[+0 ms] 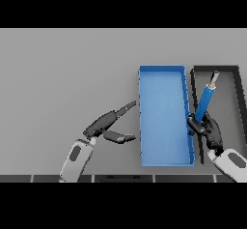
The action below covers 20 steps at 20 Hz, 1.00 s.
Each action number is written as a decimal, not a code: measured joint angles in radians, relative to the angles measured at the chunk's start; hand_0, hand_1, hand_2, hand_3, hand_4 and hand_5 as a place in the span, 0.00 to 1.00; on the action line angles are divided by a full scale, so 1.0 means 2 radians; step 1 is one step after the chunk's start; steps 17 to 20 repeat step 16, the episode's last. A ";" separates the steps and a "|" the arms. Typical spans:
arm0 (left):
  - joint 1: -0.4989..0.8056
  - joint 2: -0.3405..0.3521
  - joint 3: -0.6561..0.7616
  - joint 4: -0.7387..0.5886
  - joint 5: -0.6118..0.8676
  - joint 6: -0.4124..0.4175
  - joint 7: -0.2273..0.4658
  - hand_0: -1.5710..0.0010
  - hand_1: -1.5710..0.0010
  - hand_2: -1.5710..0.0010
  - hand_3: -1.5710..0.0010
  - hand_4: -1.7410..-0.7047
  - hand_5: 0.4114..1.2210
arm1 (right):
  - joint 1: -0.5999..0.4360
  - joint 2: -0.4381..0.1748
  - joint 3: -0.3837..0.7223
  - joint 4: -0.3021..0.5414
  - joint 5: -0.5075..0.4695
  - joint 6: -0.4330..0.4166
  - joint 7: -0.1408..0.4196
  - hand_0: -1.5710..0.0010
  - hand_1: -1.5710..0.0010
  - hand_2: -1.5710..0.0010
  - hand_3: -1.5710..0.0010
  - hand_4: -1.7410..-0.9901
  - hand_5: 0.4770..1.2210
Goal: Pick up the blue pipe and place it into the blue bin.
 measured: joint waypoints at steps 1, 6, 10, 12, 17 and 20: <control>0.000 0.001 0.001 0.000 0.001 -0.002 0.005 1.00 1.00 1.00 1.00 0.83 0.02 | -0.031 -0.014 0.041 -0.004 -0.026 -0.019 0.000 0.95 0.95 0.95 0.97 0.90 0.50; 0.002 -0.002 -0.001 0.003 -0.003 0.001 0.007 1.00 1.00 1.00 1.00 0.82 0.02 | -0.148 -0.037 0.157 0.015 -0.090 -0.056 0.000 0.98 0.98 0.98 0.99 0.94 0.32; 0.004 -0.001 -0.003 0.002 -0.006 0.003 0.001 1.00 1.00 1.00 1.00 0.82 0.02 | -0.180 -0.036 0.182 0.020 -0.108 -0.066 0.000 0.99 0.99 0.99 1.00 0.96 0.25; 0.004 0.004 0.001 -0.002 -0.002 0.000 -0.004 1.00 1.00 1.00 1.00 0.83 0.02 | -0.184 -0.037 0.189 0.018 -0.112 -0.060 -0.002 1.00 1.00 1.00 1.00 0.96 0.25; 0.007 -0.005 -0.007 0.011 -0.014 0.007 -0.008 1.00 1.00 1.00 1.00 0.83 0.02 | -0.204 -0.037 0.202 0.018 -0.124 -0.064 0.000 1.00 1.00 1.00 1.00 0.96 0.22; 0.007 -0.005 -0.007 0.011 -0.014 0.007 -0.008 1.00 1.00 1.00 1.00 0.83 0.02 | -0.204 -0.037 0.202 0.018 -0.124 -0.064 0.000 1.00 1.00 1.00 1.00 0.96 0.22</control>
